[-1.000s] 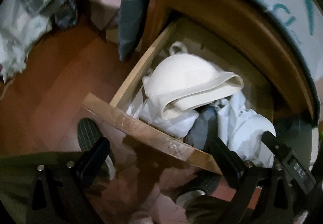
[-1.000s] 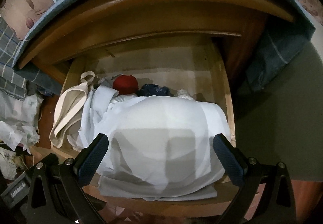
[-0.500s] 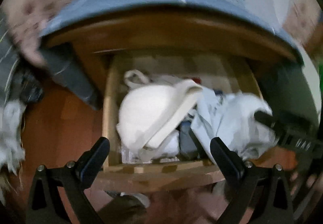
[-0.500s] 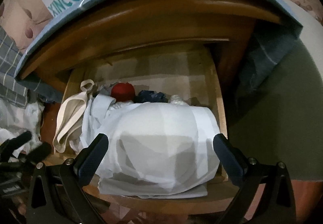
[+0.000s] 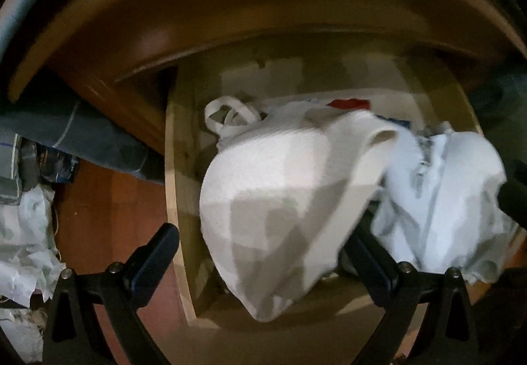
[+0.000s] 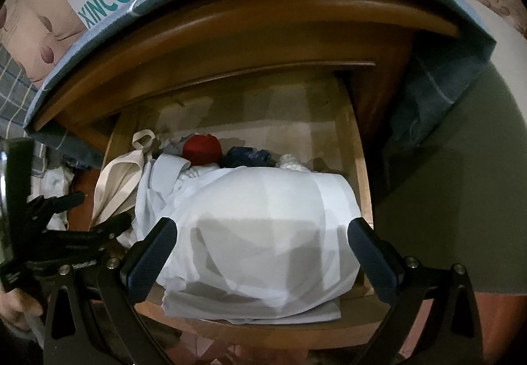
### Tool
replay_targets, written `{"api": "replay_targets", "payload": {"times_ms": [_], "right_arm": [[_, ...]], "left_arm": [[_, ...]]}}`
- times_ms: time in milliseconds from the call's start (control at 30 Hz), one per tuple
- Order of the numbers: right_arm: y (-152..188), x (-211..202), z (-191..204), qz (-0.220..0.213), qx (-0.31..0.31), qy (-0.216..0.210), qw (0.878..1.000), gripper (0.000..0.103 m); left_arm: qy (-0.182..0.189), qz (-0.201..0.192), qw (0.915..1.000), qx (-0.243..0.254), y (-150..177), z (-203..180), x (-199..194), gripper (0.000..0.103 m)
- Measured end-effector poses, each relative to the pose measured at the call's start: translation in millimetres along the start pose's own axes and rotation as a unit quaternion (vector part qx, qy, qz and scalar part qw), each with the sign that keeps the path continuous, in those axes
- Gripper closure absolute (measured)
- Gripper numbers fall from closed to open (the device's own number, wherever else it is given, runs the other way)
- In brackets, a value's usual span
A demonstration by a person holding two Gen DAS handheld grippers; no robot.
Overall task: Take underwear out of drawer
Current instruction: 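Release the drawer and grasp the cream bra with the left tool, then grasp the white garment in the drawer with the right tool while the left holds the bra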
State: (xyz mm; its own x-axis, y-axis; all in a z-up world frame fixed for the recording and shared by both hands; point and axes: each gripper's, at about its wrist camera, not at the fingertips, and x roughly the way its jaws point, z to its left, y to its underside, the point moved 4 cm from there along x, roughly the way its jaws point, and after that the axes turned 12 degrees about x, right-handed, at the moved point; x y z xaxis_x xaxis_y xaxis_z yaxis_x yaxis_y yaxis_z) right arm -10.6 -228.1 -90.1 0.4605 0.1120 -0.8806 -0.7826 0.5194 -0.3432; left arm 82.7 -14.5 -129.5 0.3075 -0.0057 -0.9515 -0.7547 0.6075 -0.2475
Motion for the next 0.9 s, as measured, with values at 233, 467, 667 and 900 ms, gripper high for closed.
{"api": "replay_targets", "payload": {"times_ms": [233,467,667,900], "right_arm": [[4,7,1,0.010,-0.007,0.011,1.000,0.000],[8,11,2,0.015,-0.013,0.017,1.000,0.000],[9,17,3,0.021,-0.015,0.025,0.999,0.000],[12,22,8,0.029,-0.027,0.028,0.999,0.000]], "left_arm": [[0.004,0.022,0.9996,-0.015,-2,6,20,0.004],[0.022,0.032,0.9987,-0.033,3,6,26,0.043],[0.047,0.019,0.9969,-0.060,8,10,15,0.058],[0.072,-0.007,0.9933,-0.091,15,18,-7,0.060]]}}
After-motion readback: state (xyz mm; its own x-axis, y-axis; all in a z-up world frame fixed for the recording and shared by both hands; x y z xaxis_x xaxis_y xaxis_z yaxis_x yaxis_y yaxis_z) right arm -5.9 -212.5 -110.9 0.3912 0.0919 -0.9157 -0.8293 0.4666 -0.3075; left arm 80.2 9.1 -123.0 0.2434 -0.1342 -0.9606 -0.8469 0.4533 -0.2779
